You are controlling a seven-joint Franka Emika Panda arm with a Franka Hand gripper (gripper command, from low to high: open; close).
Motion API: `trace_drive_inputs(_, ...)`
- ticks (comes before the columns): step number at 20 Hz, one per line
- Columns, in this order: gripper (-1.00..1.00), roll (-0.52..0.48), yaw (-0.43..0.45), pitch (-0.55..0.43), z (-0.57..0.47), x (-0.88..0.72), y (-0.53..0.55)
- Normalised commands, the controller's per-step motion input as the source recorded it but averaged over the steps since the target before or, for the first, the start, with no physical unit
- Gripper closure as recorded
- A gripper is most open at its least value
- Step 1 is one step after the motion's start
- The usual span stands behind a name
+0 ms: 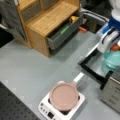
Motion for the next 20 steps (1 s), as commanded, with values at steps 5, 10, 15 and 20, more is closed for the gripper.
trace_drive_inputs(5,1.00,0.144,-0.111,-0.119,-0.10,-0.14,0.02)
trace_drive_inputs(10,1.00,0.107,-0.099,-0.104,-0.13,-0.10,-0.04)
trace_drive_inputs(15,1.00,0.118,-0.094,-0.123,-0.09,-0.09,-0.01)
trace_drive_inputs(20,-1.00,0.117,-0.101,-0.108,-0.08,-0.14,0.02)
